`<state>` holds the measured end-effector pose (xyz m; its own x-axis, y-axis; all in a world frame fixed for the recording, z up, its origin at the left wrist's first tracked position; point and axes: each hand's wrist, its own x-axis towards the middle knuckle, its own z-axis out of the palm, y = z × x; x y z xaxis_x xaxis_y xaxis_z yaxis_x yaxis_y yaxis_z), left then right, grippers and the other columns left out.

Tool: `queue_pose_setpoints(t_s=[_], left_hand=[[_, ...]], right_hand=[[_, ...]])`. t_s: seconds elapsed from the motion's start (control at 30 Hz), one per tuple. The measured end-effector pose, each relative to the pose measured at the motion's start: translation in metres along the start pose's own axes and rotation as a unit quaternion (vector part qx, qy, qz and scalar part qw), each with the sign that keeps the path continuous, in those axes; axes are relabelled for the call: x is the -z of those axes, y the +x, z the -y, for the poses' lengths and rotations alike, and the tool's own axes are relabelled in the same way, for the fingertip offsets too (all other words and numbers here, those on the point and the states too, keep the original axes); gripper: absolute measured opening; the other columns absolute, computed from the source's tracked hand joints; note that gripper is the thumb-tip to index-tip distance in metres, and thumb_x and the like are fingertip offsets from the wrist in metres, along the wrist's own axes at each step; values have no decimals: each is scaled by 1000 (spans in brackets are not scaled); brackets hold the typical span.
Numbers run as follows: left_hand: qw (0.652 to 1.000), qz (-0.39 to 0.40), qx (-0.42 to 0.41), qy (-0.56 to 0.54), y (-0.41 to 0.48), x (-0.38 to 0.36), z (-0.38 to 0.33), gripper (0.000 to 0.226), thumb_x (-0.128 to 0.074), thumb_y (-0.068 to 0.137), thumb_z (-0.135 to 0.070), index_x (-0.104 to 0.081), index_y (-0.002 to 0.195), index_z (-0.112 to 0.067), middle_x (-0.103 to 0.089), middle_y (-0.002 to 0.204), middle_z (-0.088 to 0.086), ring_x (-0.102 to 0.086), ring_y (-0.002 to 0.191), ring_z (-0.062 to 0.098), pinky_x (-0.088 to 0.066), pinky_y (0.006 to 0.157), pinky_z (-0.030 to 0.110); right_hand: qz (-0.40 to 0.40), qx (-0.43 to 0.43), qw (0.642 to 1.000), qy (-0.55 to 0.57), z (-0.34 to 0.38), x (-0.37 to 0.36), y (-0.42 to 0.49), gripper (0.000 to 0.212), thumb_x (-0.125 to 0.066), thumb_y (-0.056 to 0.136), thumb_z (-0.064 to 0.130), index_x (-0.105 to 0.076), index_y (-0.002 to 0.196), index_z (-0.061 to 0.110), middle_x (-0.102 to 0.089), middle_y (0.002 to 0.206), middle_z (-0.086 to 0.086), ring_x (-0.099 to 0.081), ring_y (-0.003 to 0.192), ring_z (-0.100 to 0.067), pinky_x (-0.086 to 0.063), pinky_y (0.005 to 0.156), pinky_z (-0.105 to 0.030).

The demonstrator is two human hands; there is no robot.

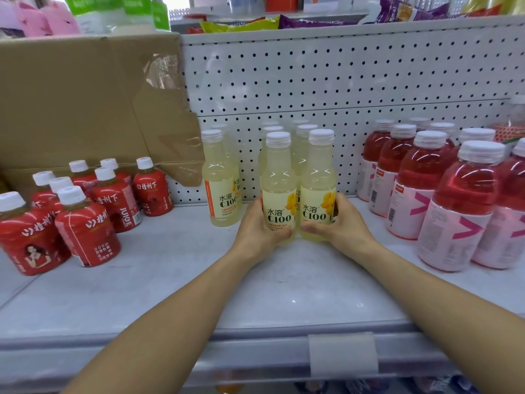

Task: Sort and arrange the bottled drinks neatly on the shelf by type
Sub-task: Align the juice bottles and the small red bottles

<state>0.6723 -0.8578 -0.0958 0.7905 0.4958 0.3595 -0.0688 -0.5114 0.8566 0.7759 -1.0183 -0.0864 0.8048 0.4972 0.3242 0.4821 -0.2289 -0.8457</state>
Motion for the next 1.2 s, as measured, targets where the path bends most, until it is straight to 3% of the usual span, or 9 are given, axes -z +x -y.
queue_pose_setpoints(t_s=[0.3,0.37,0.43,0.53,0.63,0.73,0.8,0.93,1.2], left_hand=[[1000,26,7,-12,3,7,4,69,-85,68,-10,-44,122,-26,-64,116,-1,-66,105,13,-59,86,35],[999,39,21,-9,4,9,4,72,-87,66,-16,-46,123,-26,-64,117,-1,-67,106,16,-59,88,40],[998,56,22,17,3,17,0,78,-90,63,-27,-45,127,-25,-60,121,-5,-63,112,15,-54,94,38],[986,-50,-35,155,8,49,-11,86,-89,67,-41,-40,134,-19,-43,122,-7,-47,113,12,-42,98,30],[968,-197,-44,148,25,85,-16,90,-85,72,-39,-34,141,-12,-38,129,1,-39,123,19,-36,106,31],[981,-161,39,98,49,94,-8,103,-88,68,-39,-27,146,-13,-37,143,4,-38,133,21,-35,110,37],[986,-135,60,76,59,90,1,96,-89,69,-37,-31,142,-13,-44,137,2,-46,128,24,-40,100,36],[993,-110,49,24,57,102,14,74,-85,76,-31,-37,129,-16,-49,107,-12,-54,107,15,-39,85,29],[992,-80,49,-81,34,160,38,63,-83,77,-9,-48,128,-21,-64,113,-14,-60,101,-6,-47,79,15]], right_hand=[[23,-1,1000,3,-1,-2,1,65,-90,68,27,-54,121,17,-67,110,9,-64,99,-5,-48,68,-10],[8,3,1000,0,6,-1,-3,72,-89,69,34,-50,128,18,-63,117,8,-61,109,-10,-46,80,-15],[-75,47,996,-3,18,7,-8,79,-82,75,45,-43,139,20,-56,129,7,-54,118,-10,-42,96,-24],[-184,177,967,9,53,20,-9,61,-62,89,48,-43,139,18,-53,134,3,-50,124,-8,-39,106,-28],[-199,254,947,-3,101,18,3,44,-52,95,39,-50,132,14,-55,130,2,-50,122,-9,-39,104,-24],[-175,294,940,-6,152,-4,21,35,-52,97,30,-54,127,13,-56,126,2,-52,118,-8,-39,101,-18],[-138,307,942,-16,179,-22,34,33,-53,98,28,-56,127,13,-57,126,2,-52,118,-10,-40,101,-20],[-41,244,968,-34,206,-62,61,37,-54,100,22,-50,135,12,-53,135,-1,-49,125,-11,-39,108,-28],[-11,-87,996,12,154,-152,121,68,-63,90,22,-26,145,8,-41,141,-14,-44,130,-33,-41,107,-45]])
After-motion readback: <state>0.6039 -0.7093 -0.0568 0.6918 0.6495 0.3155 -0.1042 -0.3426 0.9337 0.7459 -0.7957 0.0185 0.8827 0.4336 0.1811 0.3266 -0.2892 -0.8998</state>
